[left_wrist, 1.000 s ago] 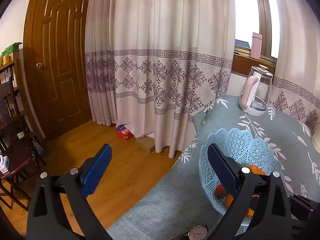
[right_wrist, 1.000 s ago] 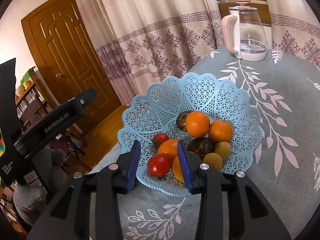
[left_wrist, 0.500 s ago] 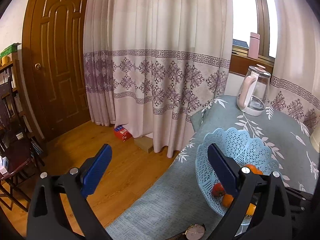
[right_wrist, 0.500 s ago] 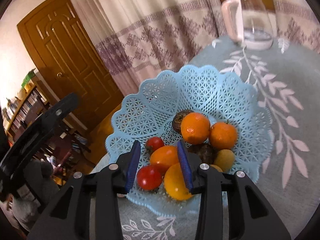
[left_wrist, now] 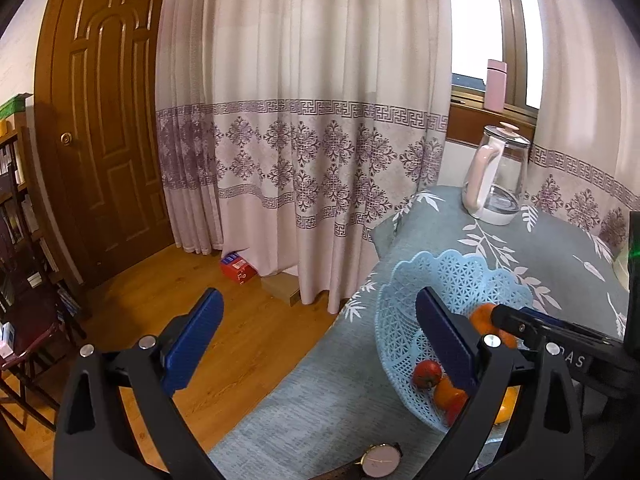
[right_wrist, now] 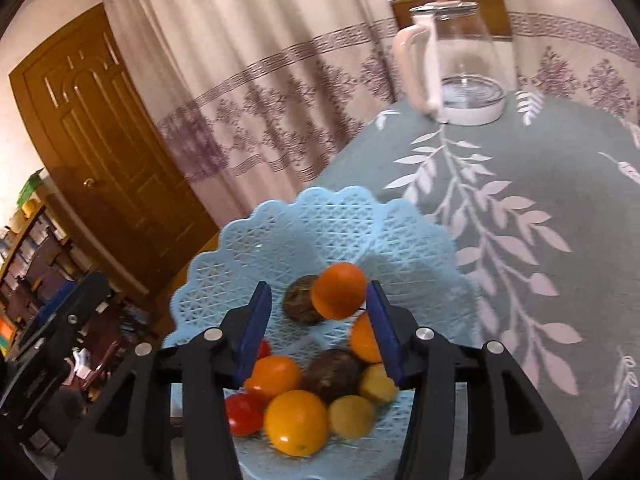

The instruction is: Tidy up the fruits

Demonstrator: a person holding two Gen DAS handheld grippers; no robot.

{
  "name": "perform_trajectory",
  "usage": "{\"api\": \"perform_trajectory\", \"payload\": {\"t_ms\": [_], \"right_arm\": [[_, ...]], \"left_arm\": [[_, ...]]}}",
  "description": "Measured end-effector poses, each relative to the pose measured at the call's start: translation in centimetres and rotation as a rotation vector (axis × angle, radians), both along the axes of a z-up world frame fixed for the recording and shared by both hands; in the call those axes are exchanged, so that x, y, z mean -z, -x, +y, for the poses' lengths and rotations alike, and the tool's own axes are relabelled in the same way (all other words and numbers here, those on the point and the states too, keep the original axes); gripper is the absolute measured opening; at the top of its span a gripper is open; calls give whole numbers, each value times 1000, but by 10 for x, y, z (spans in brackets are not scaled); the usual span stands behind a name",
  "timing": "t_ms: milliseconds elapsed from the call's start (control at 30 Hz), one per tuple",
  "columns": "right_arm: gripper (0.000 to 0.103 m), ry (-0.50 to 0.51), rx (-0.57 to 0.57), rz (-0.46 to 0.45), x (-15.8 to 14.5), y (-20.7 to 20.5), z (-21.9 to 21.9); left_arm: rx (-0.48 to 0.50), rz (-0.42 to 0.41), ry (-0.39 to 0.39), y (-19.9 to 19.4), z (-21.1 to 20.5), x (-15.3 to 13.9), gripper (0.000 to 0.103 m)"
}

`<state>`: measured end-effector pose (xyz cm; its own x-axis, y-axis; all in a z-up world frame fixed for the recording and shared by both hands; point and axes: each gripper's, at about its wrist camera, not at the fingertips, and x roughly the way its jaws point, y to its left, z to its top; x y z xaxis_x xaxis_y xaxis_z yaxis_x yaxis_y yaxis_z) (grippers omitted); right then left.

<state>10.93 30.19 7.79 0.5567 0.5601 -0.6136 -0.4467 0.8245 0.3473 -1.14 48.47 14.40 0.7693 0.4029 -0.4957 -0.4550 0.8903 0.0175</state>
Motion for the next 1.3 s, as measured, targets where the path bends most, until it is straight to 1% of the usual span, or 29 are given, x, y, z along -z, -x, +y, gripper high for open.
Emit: {"api": "perform_trajectory", "payload": {"t_ms": [100,200,367,433,500,533,767,833,867,900,967,1033,1300], "right_arm": [[50,36,33,-14,2,1,-6],[51,32,39,-11,3,5,-12],[50,53,59,-43,0,19,-20],[54,49,67,-47,-1,23,-25],[61,44,75,-45,0,29,-31],[63,43,78,-47,-1,31,-33],[66,64,79,-92,-4,56,-44],[73,70,88,-107,-5,62,-48],[81,72,98,-120,-6,66,-51],[84,73,104,-132,-7,69,-53],[84,86,121,-162,-9,78,-58],[87,91,129,-182,-11,84,-63],[91,126,145,-244,-14,105,-75]], "left_arm": [[8,-1,-3,1,-2,0,98],[13,-1,-5,2,-5,-1,99],[31,-8,-13,5,-10,-5,100],[43,-4,-15,4,-12,-4,100],[56,2,-21,4,-17,-3,100],[65,5,-26,4,-19,-2,100],[107,3,-52,6,-36,-5,100],[117,2,-58,7,-40,-5,100],[122,3,-61,8,-42,-5,100],[128,4,-64,8,-44,-5,100],[142,6,-75,9,-49,-5,100],[156,10,-85,10,-55,-3,100],[189,26,-132,12,-76,1,100]]}}
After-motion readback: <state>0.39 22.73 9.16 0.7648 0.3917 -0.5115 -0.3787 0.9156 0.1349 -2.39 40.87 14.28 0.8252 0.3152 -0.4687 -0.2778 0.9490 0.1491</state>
